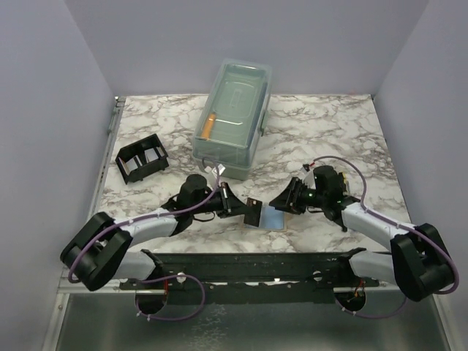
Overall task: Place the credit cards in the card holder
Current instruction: Insert the credit card into the card holder.
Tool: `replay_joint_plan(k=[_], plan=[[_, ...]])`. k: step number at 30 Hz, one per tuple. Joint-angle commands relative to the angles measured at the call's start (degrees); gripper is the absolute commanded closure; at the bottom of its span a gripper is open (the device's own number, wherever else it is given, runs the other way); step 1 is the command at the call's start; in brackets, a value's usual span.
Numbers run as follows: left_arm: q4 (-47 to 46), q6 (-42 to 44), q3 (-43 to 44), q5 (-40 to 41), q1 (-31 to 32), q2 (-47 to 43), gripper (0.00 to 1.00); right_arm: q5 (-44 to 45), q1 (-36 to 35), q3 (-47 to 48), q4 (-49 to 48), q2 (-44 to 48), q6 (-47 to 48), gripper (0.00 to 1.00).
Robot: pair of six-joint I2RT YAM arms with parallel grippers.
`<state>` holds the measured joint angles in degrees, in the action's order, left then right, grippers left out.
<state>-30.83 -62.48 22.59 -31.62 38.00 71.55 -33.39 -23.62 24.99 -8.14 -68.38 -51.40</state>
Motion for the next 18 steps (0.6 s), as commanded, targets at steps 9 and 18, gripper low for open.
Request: replay_joint_plan(k=[9,18], plan=[[-0.11,5.26,8.74,-3.80,3.72,17.33,1.00,10.44,1.48,1.83,15.26,-6.68,12.96,0.88],[-0.64,6.15,8.05,-0.59,3.59,20.95,1.00,11.99,1.48,1.22,15.16,-9.74,13.75,0.93]])
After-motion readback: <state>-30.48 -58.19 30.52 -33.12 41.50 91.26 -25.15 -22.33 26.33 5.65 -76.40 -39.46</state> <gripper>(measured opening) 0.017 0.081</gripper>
